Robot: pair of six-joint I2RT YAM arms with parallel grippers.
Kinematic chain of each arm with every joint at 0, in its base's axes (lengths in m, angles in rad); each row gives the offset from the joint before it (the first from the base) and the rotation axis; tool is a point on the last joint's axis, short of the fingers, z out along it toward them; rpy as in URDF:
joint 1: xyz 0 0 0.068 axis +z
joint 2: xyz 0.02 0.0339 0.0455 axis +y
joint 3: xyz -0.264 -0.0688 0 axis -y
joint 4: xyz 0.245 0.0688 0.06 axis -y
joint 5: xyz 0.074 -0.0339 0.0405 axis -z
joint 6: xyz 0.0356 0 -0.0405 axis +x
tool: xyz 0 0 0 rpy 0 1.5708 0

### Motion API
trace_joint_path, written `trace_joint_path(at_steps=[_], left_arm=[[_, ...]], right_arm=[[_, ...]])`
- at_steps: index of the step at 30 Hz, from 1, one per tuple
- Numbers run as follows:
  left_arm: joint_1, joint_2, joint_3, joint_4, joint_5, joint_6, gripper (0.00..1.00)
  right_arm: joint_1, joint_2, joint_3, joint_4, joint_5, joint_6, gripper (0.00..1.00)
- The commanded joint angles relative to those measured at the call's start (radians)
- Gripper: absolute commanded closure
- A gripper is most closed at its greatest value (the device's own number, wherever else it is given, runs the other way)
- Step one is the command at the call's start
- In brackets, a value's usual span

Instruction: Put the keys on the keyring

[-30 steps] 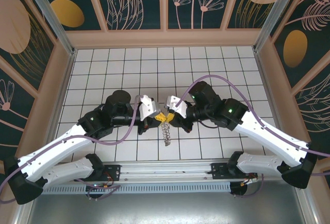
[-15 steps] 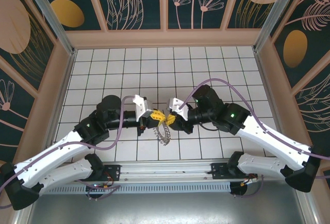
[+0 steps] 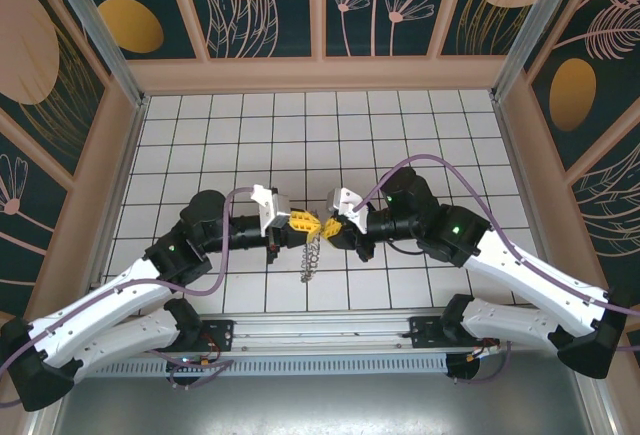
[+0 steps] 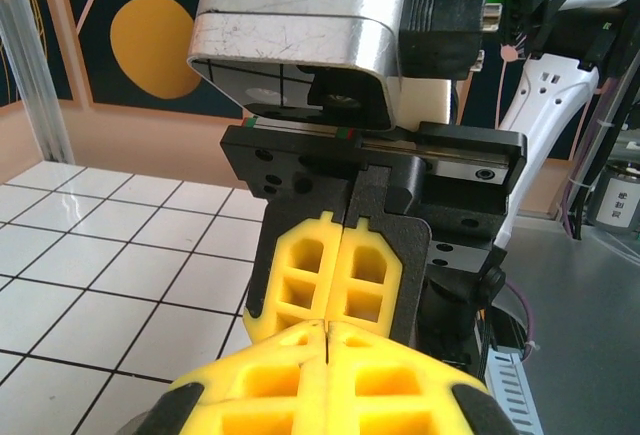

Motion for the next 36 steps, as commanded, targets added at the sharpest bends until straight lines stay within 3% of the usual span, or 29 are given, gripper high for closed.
trace_joint_path(at_steps=[1, 5, 10, 17, 36], left_arm=[[-0.003, -0.022, -0.005, 0.098, 0.009, -0.022, 1.00], [-0.003, -0.033, -0.002, 0.085, -0.002, -0.013, 1.00], [-0.003, -0.038, -0.001, 0.071, -0.015, -0.005, 1.00], [-0.002, -0.033, -0.002, 0.083, -0.014, -0.006, 1.00], [-0.003, -0.019, 0.004, 0.090, 0.022, -0.012, 1.00]], right_arm=[[0.006, 0.002, -0.010, 0.037, 0.021, 0.010, 0.93], [0.005, -0.014, -0.009, 0.032, 0.051, 0.019, 0.81], [0.005, -0.072, -0.019, 0.040, 0.071, 0.036, 0.74], [0.005, -0.142, -0.036, 0.078, 0.063, 0.052, 0.70], [0.001, -0.086, -0.071, 0.230, 0.008, 0.061, 0.62]])
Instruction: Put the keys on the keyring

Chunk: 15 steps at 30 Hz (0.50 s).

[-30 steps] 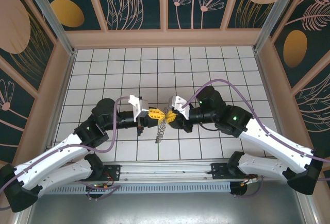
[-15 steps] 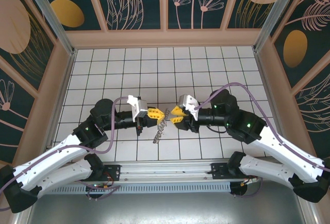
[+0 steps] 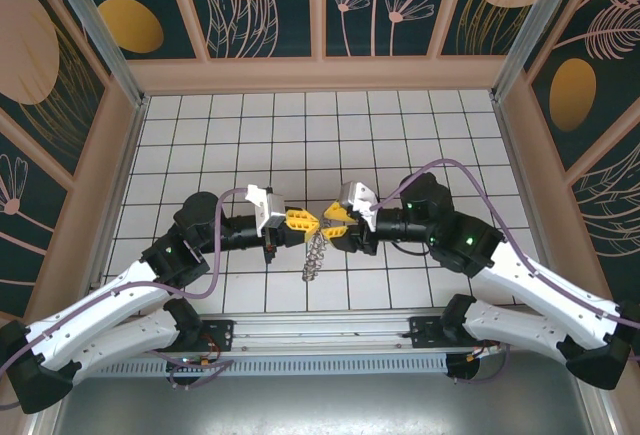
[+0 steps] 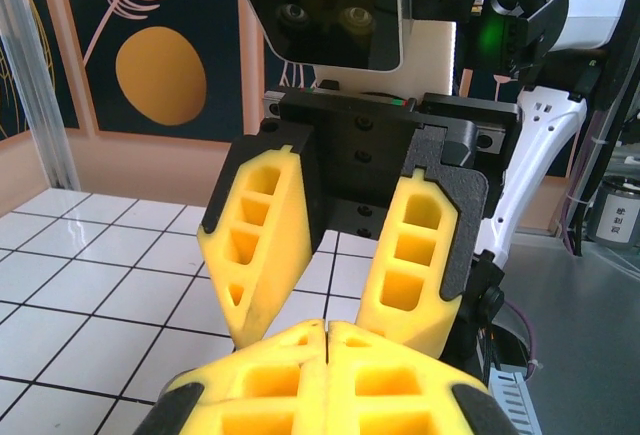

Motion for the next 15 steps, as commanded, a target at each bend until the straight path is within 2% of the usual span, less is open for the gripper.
trace_joint_path(at_steps=[1, 8, 10, 15], left_arm=[[-0.003, 0.001, 0.009, 0.056, 0.021, -0.008, 1.00], [-0.003, -0.001, 0.010, 0.054, 0.023, -0.009, 1.00], [-0.003, 0.000, 0.007, 0.054, 0.022, -0.008, 1.00], [-0.002, 0.005, 0.011, 0.050, 0.021, -0.008, 1.00]], right_arm=[[0.001, 0.014, -0.008, 0.065, -0.033, 0.002, 0.62], [0.000, 0.024, -0.017, 0.080, -0.054, 0.002, 0.64], [0.001, 0.024, -0.021, 0.085, -0.062, 0.002, 0.72], [0.000, 0.019, -0.022, 0.077, -0.058, -0.004, 0.99]])
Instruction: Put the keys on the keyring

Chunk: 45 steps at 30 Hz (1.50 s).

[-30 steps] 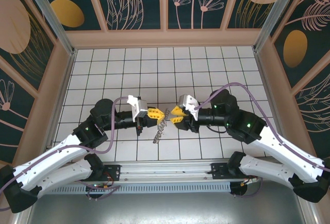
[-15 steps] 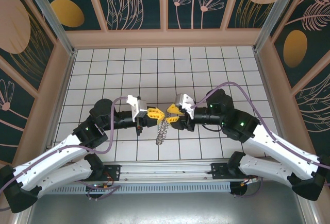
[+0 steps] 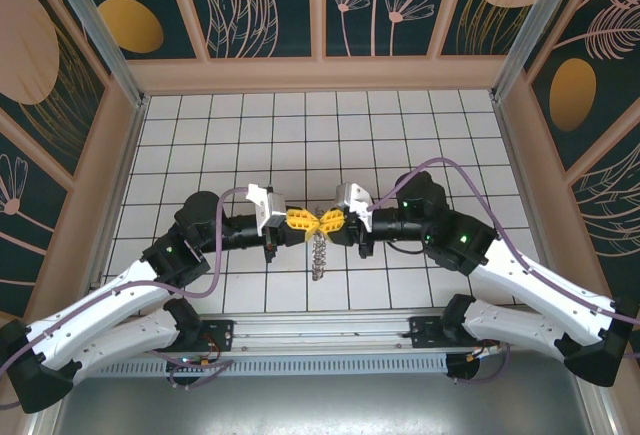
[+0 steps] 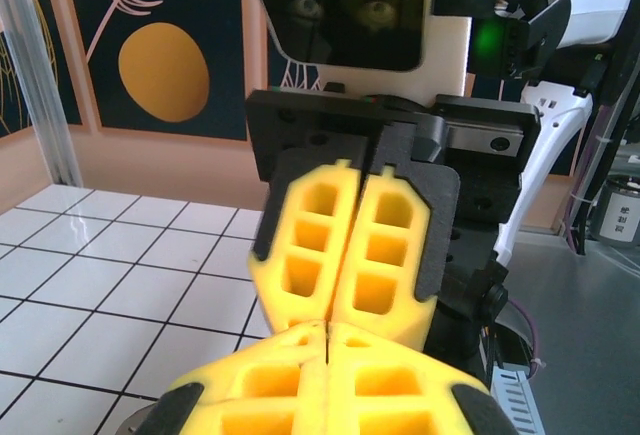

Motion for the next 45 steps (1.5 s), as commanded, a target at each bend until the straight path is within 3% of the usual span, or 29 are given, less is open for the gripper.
trace_joint_path(at_steps=[1, 6, 10, 14, 29, 36, 40, 42, 45], left_arm=[[-0.005, 0.003, 0.015, 0.044, 0.027, -0.009, 1.00], [-0.004, 0.032, 0.097, -0.157, -0.015, 0.060, 1.00], [-0.004, 0.050, 0.169, -0.345, -0.079, 0.135, 0.82], [-0.005, 0.069, 0.213, -0.456, -0.116, 0.179, 0.78], [-0.005, 0.143, 0.223, -0.455, -0.068, 0.233, 0.69], [-0.005, 0.153, 0.224, -0.447, -0.060, 0.234, 0.70], [-0.004, 0.155, 0.224, -0.447, -0.058, 0.235, 0.83], [-0.004, 0.161, 0.224, -0.453, -0.055, 0.237, 1.00], [-0.005, 0.170, 0.216, -0.447, -0.041, 0.230, 1.00]], right_arm=[[0.001, -0.008, -0.010, 0.026, 0.009, -0.007, 1.00], [-0.002, -0.001, 0.042, -0.086, 0.079, -0.050, 1.00], [-0.001, 0.051, 0.120, -0.232, 0.132, -0.103, 1.00], [-0.001, 0.096, 0.185, -0.331, 0.162, -0.135, 1.00], [0.010, 0.155, 0.264, -0.397, 0.111, -0.174, 1.00], [0.012, 0.170, 0.261, -0.401, 0.089, -0.177, 1.00], [0.015, 0.180, 0.264, -0.406, 0.088, -0.180, 1.00], [0.014, 0.178, 0.264, -0.404, 0.093, -0.180, 1.00], [0.015, 0.173, 0.265, -0.402, 0.097, -0.179, 1.00]])
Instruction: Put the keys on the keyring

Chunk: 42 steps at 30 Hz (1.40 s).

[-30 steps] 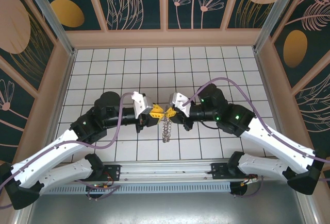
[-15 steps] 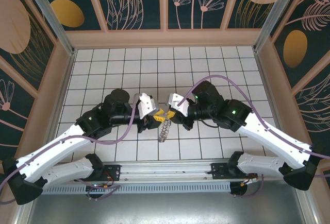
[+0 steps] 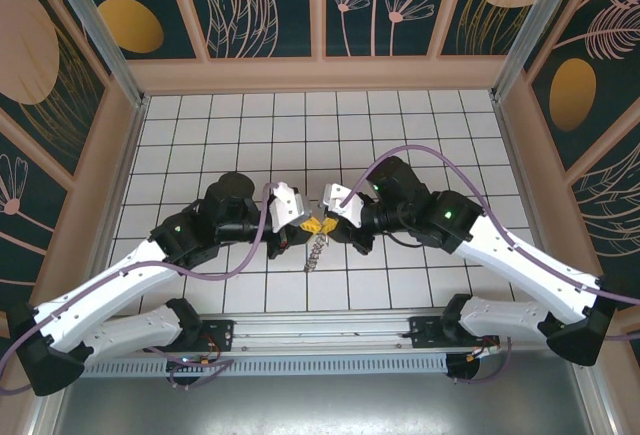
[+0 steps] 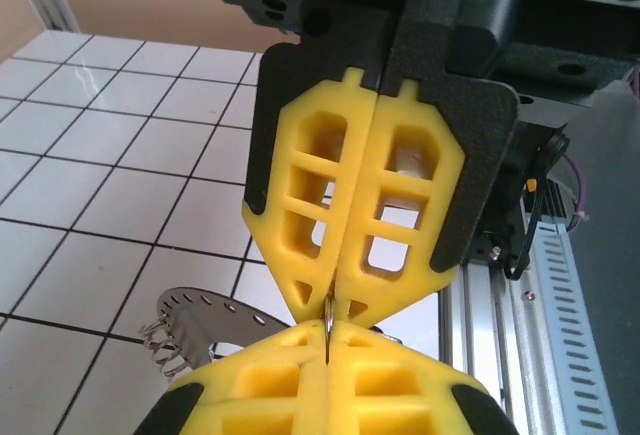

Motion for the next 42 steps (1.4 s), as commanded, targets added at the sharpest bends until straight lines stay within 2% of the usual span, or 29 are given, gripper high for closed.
trace_joint_path(at_steps=[1, 8, 14, 18, 26, 35, 42], left_arm=[[-0.004, 0.009, 0.007, 0.026, 0.031, -0.006, 1.00], [-0.004, -0.063, -0.035, 0.139, 0.030, -0.059, 1.00], [-0.004, -0.114, -0.095, 0.275, 0.052, -0.112, 1.00], [-0.004, -0.134, -0.136, 0.382, 0.085, -0.158, 1.00], [-0.004, -0.146, -0.175, 0.495, 0.133, -0.213, 1.00], [-0.004, -0.172, -0.197, 0.525, 0.135, -0.240, 1.00], [-0.004, -0.187, -0.191, 0.511, 0.127, -0.233, 1.00]], right_arm=[[0.009, -0.006, 0.041, 0.024, -0.018, -0.017, 1.00], [0.010, -0.022, 0.012, 0.046, -0.022, -0.015, 1.00], [0.008, -0.071, -0.050, 0.129, -0.046, 0.016, 0.88], [0.006, -0.101, -0.080, 0.174, -0.074, 0.041, 0.84], [0.004, -0.120, -0.115, 0.212, -0.092, 0.064, 0.80], [-0.002, -0.157, -0.138, 0.252, -0.067, 0.084, 0.79], [-0.007, -0.237, -0.214, 0.322, -0.041, 0.140, 0.72]])
